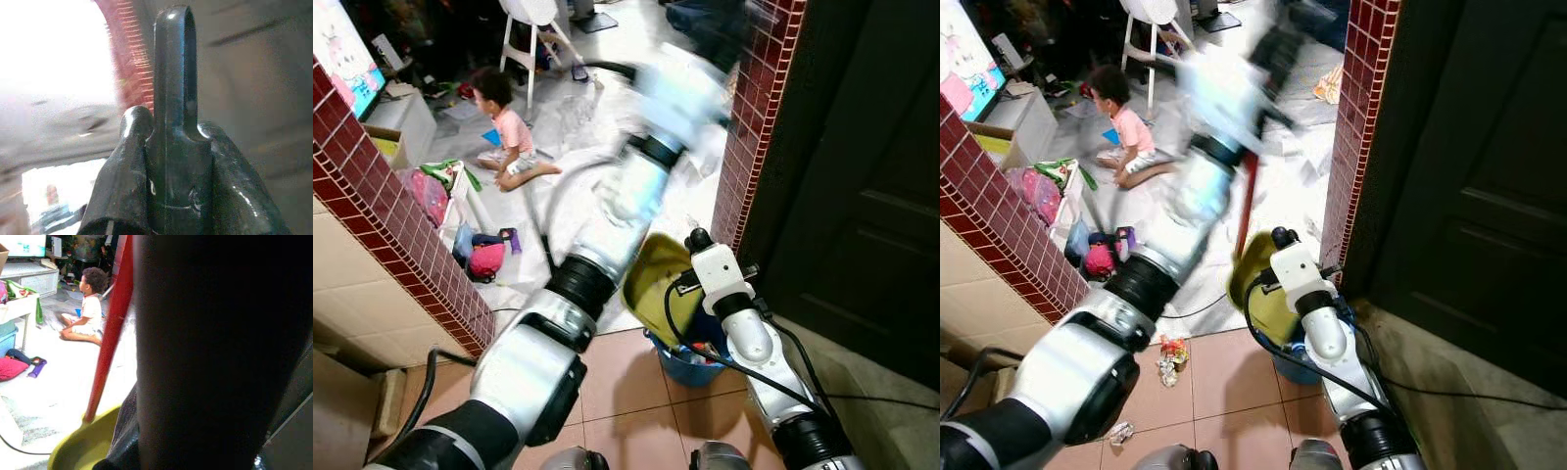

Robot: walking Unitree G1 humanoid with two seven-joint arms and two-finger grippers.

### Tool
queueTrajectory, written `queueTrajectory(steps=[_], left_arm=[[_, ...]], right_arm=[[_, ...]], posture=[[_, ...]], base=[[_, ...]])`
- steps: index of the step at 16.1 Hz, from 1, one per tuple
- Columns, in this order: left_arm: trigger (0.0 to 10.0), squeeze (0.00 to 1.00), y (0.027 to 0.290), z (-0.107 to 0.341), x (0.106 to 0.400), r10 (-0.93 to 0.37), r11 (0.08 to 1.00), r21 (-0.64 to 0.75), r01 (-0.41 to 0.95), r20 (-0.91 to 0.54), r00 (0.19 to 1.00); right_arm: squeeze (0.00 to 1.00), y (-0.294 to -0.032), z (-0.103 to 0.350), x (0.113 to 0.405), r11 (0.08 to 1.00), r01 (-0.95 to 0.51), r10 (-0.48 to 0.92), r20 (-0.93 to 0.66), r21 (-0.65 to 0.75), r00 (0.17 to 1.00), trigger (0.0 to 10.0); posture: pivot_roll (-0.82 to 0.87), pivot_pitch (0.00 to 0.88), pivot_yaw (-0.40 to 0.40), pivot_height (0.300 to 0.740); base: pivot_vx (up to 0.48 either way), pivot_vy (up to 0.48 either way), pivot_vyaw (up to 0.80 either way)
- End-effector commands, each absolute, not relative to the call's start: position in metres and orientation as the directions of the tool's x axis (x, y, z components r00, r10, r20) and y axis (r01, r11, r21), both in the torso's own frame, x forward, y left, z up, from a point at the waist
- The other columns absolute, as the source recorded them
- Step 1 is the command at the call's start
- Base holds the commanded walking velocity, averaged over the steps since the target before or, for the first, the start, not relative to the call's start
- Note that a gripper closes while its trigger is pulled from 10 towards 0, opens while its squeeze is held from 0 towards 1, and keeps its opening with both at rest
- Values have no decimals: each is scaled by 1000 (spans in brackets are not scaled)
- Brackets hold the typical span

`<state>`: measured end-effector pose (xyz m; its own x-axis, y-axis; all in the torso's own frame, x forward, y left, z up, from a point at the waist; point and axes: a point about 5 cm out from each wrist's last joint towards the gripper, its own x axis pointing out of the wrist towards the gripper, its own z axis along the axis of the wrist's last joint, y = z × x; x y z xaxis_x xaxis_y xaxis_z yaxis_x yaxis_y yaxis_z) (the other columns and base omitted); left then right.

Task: Sweep floor

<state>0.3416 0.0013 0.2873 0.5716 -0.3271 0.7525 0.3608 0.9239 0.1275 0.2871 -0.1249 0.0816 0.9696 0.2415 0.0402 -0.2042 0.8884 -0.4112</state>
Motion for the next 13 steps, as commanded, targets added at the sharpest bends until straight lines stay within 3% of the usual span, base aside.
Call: queueTrajectory(steps=[1,2,4,7,9,13], left_arm=[[10000,0,28,308,346,-210,966,82,246,804,557],[10000,0,76,304,358,-89,996,61,67,790,606],[10000,0,125,292,362,7,994,63,-85,762,647],[10000,0,168,276,354,135,965,61,-256,720,681],[10000,0,167,251,352,184,963,38,-268,637,749],[10000,0,137,197,347,125,979,84,-187,477,870]], right_arm=[[0,-121,91,291,887,-199,257,88,-417,962,10000],[0,-122,89,290,886,-201,257,82,-417,963,10000],[0,-122,85,289,884,-212,263,68,-417,962,10000],[0,-119,81,288,876,-243,288,46,-416,957,10000],[0,-118,79,288,871,-258,299,35,-418,953,10000],[0,-117,78,289,865,-270,310,27,-422,950,10000]], posture=[[-131,0,99,740],[-118,0,92,740],[-97,0,79,740],[-71,0,58,740],[-64,0,48,740],[-67,0,45,740]], base=[[0,0,0],[0,0,0],[0,0,0],[0,0,0],[0,0,0],[0,0,0]])
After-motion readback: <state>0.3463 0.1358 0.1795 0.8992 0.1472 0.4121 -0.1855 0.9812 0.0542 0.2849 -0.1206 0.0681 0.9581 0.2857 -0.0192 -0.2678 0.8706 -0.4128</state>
